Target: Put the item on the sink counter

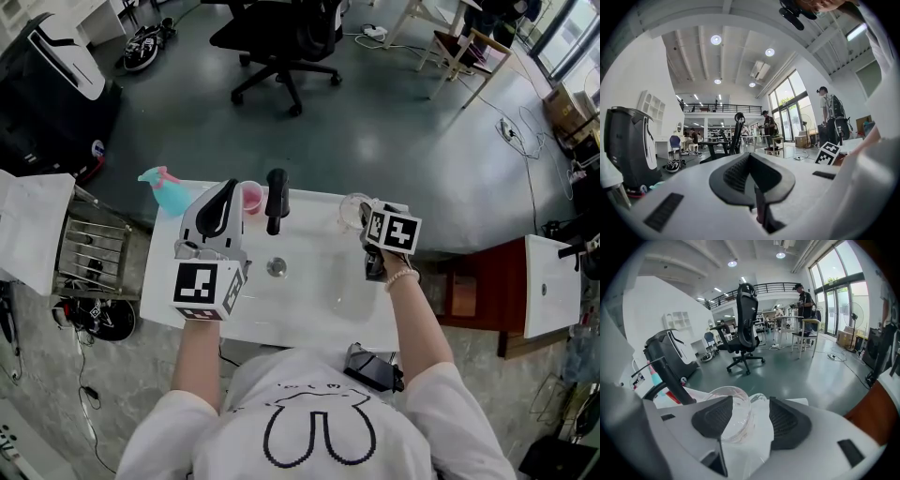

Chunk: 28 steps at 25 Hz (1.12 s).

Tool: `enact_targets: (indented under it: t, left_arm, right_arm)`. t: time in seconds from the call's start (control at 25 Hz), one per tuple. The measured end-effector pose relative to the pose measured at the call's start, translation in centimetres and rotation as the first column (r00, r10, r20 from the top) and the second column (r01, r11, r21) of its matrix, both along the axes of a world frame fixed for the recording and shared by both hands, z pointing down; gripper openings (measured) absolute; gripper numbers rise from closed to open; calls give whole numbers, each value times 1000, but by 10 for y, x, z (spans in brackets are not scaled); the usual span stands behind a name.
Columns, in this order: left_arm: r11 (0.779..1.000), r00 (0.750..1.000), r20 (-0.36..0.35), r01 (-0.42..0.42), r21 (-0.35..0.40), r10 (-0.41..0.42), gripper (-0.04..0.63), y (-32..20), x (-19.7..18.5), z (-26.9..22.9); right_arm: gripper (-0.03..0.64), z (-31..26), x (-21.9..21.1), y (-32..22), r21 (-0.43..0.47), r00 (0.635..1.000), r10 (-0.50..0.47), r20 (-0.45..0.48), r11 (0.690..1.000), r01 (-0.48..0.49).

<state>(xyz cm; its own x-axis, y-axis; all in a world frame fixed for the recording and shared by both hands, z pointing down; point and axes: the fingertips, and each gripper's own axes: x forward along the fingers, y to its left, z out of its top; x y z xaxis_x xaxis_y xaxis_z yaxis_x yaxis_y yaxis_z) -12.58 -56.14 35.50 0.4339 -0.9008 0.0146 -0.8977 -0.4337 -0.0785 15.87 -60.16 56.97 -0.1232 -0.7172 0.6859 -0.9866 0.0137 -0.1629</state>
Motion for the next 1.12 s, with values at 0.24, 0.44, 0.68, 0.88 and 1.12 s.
enact_targets:
  t: [0.24,0.44,0.68,0.88,1.12]
  left_arm:
    - [1000,1000,-9,-10,9,10,9,13,10,-5]
    - [999,1000,-10,-23,25,23,9,31,24,-12]
    - [999,999,-7,-32,42,32,9,59,43,-19]
    - [998,1000,-10,-28,56,28,9,86,56,-26]
    - [996,1000,-13,-15,91,17,9,120,71,-35]
  right_arm:
    - [249,-32,-4,15,120,998,-37,53,992,30]
    - [245,-56,-2,38,180,996,-68,64,982,55]
    - [148,-87,10,73,283,996,-87,21,956,77]
    - [32,-131,10,112,441,985,-150,-88,880,173]
    - [28,-195,11,170,635,966,-165,-197,729,254]
